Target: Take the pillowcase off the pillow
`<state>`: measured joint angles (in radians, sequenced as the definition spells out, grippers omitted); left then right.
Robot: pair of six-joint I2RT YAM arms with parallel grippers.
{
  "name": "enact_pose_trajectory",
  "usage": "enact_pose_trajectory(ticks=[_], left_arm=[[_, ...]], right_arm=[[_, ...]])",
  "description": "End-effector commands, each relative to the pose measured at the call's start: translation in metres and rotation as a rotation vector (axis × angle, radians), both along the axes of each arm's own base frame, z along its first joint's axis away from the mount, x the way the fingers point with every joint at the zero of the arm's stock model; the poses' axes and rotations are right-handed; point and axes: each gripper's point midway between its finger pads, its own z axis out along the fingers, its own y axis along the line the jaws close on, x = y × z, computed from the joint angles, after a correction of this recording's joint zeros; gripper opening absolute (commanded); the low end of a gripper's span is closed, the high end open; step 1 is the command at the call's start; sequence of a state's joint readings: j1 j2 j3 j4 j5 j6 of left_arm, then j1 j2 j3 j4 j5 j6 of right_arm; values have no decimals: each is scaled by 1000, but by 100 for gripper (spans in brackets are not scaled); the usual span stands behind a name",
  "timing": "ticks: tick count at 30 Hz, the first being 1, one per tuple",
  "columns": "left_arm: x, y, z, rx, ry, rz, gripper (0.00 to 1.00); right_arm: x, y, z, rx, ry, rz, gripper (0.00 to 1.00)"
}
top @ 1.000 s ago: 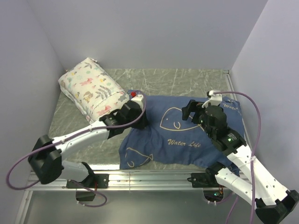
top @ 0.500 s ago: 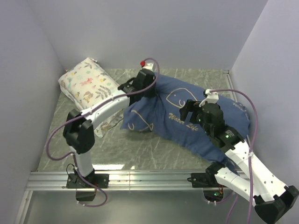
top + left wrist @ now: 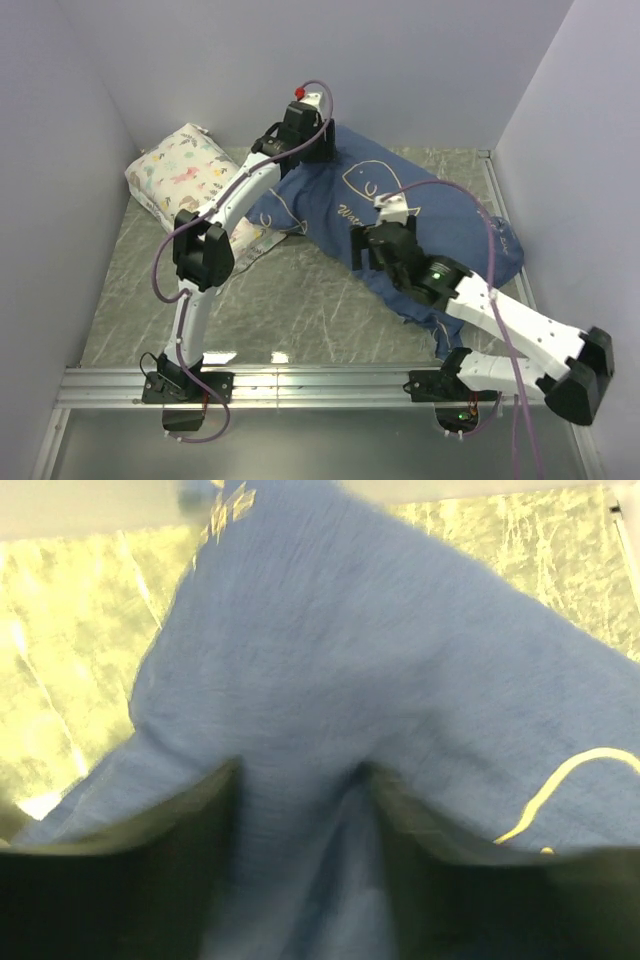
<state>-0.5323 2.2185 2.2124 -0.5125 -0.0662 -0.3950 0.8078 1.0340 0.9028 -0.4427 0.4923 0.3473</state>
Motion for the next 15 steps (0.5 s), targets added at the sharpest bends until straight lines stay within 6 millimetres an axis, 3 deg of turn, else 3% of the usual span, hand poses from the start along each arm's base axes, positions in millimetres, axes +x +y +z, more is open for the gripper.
enact_pose_trajectory(ticks=[1, 2, 4, 7, 8, 10, 11, 12, 13, 14, 15], left_arm=[[7, -10, 70, -93, -185, -84, 69], [8, -5, 75, -95, -192, -78, 80], [6, 0, 86, -94, -196, -73, 86], [-3, 16, 106, -106, -210, -43, 88], [-6, 32, 121, -108, -226, 5, 89], [-11, 52, 123, -126, -193, 71, 88], [-18, 66, 139, -148, -206, 101, 88], [-22, 74, 128, -155, -169, 127, 88], [-27, 79, 129, -164, -168, 138, 88], [-40, 87, 148, -185, -201, 148, 88], [-45, 88, 134, -191, -182, 149, 88]], right_arm=[[16, 12, 11, -131, -76, -41, 98], [18, 17, 7, -169, -77, -24, 98], [19, 34, -7, -240, -67, 5, 98], [23, 42, -28, -375, -65, 10, 99], [22, 48, -32, -402, -67, 31, 99], [26, 55, -43, -440, -73, 30, 99], [28, 57, -46, -465, -76, 31, 99], [29, 60, -49, -493, -85, 25, 99], [35, 60, -59, -562, -89, -6, 99], [38, 59, -62, -612, -94, -17, 99], [41, 58, -67, -651, -95, -32, 99]])
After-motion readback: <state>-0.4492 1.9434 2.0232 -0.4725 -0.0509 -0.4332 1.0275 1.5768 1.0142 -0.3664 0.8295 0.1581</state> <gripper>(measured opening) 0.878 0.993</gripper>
